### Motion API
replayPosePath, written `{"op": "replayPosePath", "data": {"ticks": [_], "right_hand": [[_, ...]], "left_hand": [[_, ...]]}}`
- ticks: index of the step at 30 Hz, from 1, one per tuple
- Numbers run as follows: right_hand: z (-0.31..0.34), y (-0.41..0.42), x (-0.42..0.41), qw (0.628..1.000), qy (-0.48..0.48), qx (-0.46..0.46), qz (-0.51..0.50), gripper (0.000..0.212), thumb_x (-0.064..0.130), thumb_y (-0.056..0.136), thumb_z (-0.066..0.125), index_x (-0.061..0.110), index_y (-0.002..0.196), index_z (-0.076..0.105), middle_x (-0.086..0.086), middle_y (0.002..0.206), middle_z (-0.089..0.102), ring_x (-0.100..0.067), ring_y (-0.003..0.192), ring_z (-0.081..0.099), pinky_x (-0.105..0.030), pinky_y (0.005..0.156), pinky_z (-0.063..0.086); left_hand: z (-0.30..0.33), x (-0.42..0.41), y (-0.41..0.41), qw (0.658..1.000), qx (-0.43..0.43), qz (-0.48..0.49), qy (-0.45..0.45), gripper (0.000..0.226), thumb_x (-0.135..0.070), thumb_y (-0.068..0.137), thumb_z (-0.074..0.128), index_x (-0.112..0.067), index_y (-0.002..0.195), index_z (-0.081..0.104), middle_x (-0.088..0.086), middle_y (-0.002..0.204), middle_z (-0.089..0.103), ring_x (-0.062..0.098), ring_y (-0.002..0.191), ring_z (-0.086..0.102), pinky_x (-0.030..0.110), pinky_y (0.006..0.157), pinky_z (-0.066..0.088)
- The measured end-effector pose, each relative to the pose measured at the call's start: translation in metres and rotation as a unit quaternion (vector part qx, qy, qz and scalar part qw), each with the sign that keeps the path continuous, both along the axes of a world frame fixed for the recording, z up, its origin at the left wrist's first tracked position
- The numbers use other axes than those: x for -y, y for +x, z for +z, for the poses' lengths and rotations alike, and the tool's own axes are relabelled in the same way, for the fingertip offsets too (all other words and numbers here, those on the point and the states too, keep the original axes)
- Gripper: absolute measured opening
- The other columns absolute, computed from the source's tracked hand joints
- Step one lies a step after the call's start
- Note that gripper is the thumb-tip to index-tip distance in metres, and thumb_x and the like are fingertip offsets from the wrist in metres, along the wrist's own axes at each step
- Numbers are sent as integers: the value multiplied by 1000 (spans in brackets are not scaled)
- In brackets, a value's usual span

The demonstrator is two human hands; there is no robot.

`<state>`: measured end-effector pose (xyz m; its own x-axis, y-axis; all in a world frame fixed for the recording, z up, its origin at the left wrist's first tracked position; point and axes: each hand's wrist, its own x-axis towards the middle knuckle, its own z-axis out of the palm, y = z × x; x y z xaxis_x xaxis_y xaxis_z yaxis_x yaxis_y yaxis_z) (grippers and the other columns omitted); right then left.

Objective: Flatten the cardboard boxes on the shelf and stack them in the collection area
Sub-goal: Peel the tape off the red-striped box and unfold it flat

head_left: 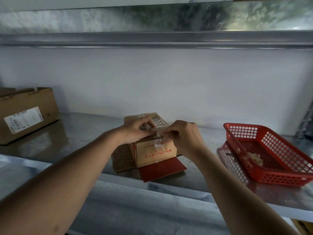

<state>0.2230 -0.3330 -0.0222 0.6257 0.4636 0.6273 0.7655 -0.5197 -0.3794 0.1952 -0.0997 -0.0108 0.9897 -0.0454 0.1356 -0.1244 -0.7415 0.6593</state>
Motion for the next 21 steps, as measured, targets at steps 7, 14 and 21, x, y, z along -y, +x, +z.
{"op": "replayPosePath", "data": {"ticks": [7, 14, 21], "right_hand": [[-7, 4, 1, 994, 61, -81, -27, 16, 10, 94, 68, 20, 87, 78, 16, 76, 70, -6, 70, 66, -14, 57, 43], [-6, 6, 24, 930, 251, -270, -14, 18, 4, 98, 65, 13, 85, 74, 1, 73, 77, -15, 75, 77, -26, 66, 64], [-4, -2, 24, 990, 115, -31, -71, 30, 14, 93, 76, 22, 122, 75, 6, 97, 80, -8, 85, 73, -27, 81, 60]], "left_hand": [[1, 2, -1, 1000, 8, -6, -14, 20, -58, 88, 72, -50, 105, 64, 3, 138, 59, 22, 128, 53, 48, 110, 45], [1, 1, 1, 1000, 10, -11, 7, 25, -58, 89, 69, -46, 110, 64, -1, 138, 57, 19, 125, 54, 43, 108, 47], [20, 22, 0, 980, 32, 20, 195, 28, -55, 95, 62, -33, 113, 65, -8, 114, 63, 16, 104, 59, 43, 95, 52]]}}
